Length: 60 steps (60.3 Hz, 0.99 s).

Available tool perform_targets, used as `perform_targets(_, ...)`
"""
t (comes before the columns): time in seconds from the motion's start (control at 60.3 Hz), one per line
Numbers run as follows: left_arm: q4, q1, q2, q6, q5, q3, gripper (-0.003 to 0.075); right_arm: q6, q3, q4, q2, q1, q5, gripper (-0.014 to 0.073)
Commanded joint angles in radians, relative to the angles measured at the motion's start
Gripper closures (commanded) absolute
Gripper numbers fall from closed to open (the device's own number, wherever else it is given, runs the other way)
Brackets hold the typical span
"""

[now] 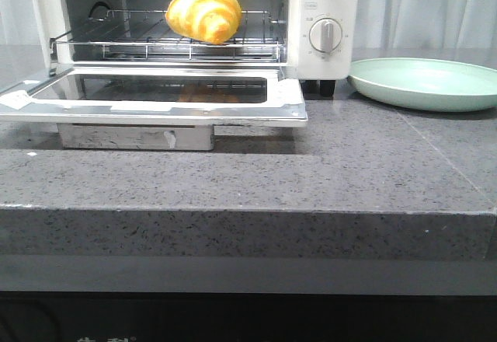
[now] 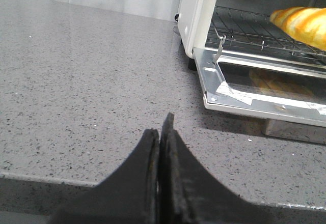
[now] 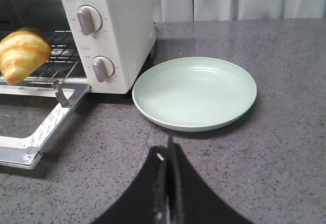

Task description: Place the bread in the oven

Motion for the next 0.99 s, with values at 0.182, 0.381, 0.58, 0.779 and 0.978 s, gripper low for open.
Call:
perform_targets(0.182,-0.009,0.003,-0.017,-0.008,-0.088,0.005,0.0741,-0.01,0.16,-0.074,-0.116,-0.055,-0.221,0.066)
perform_targets(0.381,-0.009,0.003,-0.017,-0.008,-0.088,0.005,0.0741,-0.009,0.363,-0.039,-0.324,-0.14,-0.216,0.066)
perform_targets(0.58,-0.009,0.003,-0.017,-0.008,-0.089,0.005,0.0741,-0.009,0.452,-0.039,-0.422,-0.145,-0.161,0.066)
perform_targets(0.779,-0.009,0.003,-0.017,-0.008,-0.091,0.005,0.0741,-0.009,0.452,-0.039,-0.423,-0.145,-0.111,0.066)
perform_targets(0.978,-0.009,0.003,-0.017,-0.008,-0.091,0.005,0.0741,-0.009,0.452,-0.039,-0.423,-0.145,-0.111,0.066)
